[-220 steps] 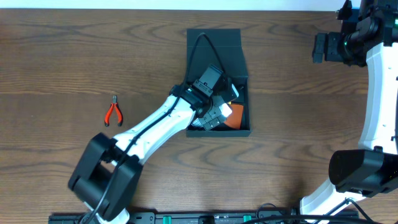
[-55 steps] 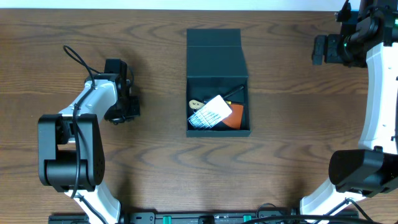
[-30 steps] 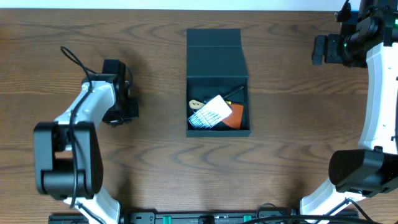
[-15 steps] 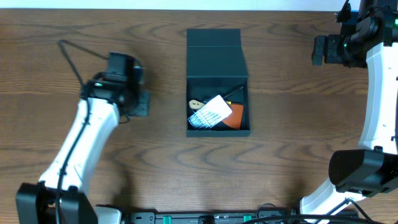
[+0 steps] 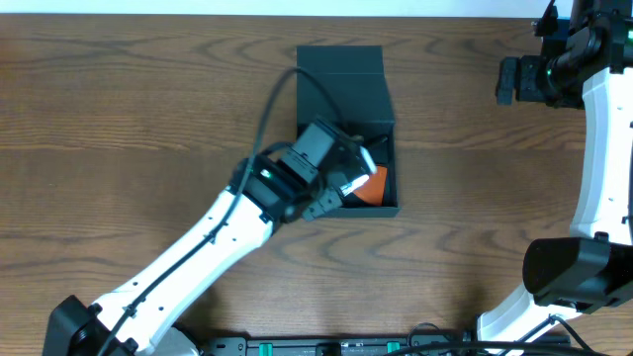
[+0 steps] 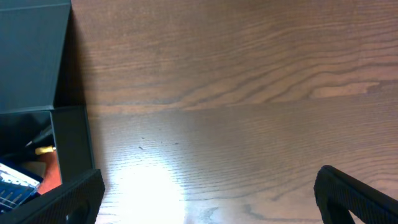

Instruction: Pack container

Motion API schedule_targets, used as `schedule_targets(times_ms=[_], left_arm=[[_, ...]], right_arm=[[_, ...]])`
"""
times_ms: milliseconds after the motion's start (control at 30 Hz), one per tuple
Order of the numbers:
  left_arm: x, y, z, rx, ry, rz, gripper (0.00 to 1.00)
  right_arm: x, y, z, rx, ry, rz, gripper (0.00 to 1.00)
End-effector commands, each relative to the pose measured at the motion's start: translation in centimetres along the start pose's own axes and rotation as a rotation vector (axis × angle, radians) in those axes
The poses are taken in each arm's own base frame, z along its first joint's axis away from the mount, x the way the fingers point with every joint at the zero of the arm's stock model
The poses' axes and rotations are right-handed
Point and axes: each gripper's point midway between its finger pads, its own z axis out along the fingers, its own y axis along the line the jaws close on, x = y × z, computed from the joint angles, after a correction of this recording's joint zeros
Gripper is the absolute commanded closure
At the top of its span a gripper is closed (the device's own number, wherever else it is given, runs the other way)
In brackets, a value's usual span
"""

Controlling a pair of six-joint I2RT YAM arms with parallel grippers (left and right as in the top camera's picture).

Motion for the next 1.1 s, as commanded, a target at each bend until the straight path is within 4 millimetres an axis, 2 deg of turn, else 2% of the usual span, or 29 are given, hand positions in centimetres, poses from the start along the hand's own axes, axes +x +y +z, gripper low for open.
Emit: schedule_targets(times_ms=[0, 233, 400, 567, 600, 667, 700, 767, 900, 967, 1067], left_arm=[[-1.3, 0.6, 0.6, -0.038, -0.014, 0.194, 0.94], [-1.6, 0.7, 5.4, -0.020, 0.017, 0.314, 0.94], [-0.2, -0.1, 9.3, 0.026, 0.086, 0.316, 0.94], [0.6, -0.5, 10.2, 0.046, 0.116, 0.302, 0.93], [0.6, -0.5, 10.2, 0.046, 0.116, 0.301, 0.77], [0.7, -0.6, 10.2, 0.046, 0.121, 0.278, 0.23], [0.9, -0.6, 10.2, 0.050, 0.128, 0.266, 0.13], [1.2, -0.8, 10.1, 0.056, 0.143, 0.239, 0.00], [1.4, 0.3, 9.3, 0.002, 0.156, 0.128, 0.02], [1.3, 1.5, 8.2, -0.036, 0.140, 0.054, 0.02], [0.9, 4.0, 5.5, -0.094, 0.082, -0.081, 0.02]], right_arm=[[0.2, 0.0, 0.0, -0.001, 0.004, -0.009, 0.01], [0.1, 0.0, 0.0, -0.001, 0.002, -0.009, 0.01], [0.1, 0.0, 0.0, -0.001, 0.002, -0.010, 0.01], [0.1, 0.0, 0.0, -0.001, 0.000, -0.010, 0.01], [0.1, 0.0, 0.0, 0.000, -0.001, -0.010, 0.01], [0.0, 0.0, 0.0, 0.000, -0.004, -0.011, 0.01], [0.0, 0.0, 0.0, 0.000, -0.005, -0.011, 0.02], [-0.1, 0.0, 0.0, 0.000, -0.006, -0.011, 0.01], [-0.1, 0.0, 0.0, 0.000, -0.006, -0.011, 0.01], [-0.2, 0.0, 0.0, 0.000, -0.012, -0.016, 0.01], [-0.9, 0.0, 0.0, -0.002, -0.041, -0.050, 0.01]])
